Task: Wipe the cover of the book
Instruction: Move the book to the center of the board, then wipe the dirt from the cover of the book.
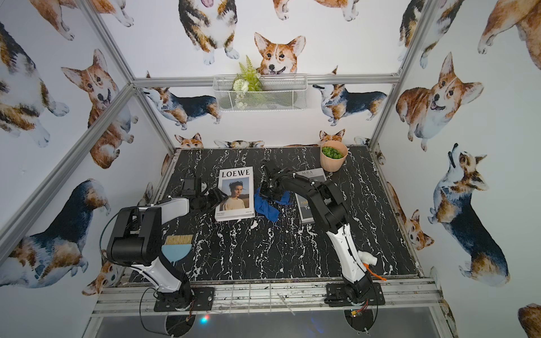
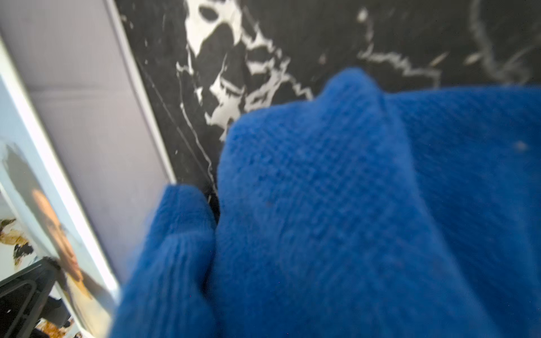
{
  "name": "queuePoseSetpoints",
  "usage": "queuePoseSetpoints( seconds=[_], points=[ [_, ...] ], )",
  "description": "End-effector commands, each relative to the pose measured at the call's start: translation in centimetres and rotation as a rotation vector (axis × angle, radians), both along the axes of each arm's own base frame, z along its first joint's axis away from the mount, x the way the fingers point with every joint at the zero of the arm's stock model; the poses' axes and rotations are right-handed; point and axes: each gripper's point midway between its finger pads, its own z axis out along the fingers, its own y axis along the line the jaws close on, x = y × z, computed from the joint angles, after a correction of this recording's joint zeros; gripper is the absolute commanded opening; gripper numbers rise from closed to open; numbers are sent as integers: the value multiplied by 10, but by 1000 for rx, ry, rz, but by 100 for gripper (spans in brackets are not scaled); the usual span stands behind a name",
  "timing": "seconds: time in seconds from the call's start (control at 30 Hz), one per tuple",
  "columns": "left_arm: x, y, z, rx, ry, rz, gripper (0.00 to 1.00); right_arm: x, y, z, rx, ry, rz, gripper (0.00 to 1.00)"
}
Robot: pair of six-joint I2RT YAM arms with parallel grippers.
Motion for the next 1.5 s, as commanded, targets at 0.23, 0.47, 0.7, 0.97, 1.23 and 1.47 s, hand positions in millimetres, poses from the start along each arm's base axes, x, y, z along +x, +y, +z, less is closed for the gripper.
queuePoseSetpoints(
  seconds=[0.23, 0.47, 0.7, 0.97, 1.23, 1.47],
  points=[
    [-34, -56, 5, -42, -13, -128, 69, -58, -25, 20, -33, 9, 34, 0],
    [-47, -55, 20, 23, -45, -129, 65, -60, -95, 32, -268, -48, -48, 0],
    [-52, -50, 20, 77, -41, -143, 59, -27, -126, 95, -385, -204, -90, 0],
    [-68, -66, 7, 73, -21, -170, 57, -6, -45, 108, -178, -226, 9, 0],
    [-80, -78, -1, 97, -11, -195, 55, 3, 29, 35, -135, -84, 79, 0],
    [-86, -75, -18, 119, 24, -169, 49, 0, 67, 28, -80, -59, 115, 0]
  ],
)
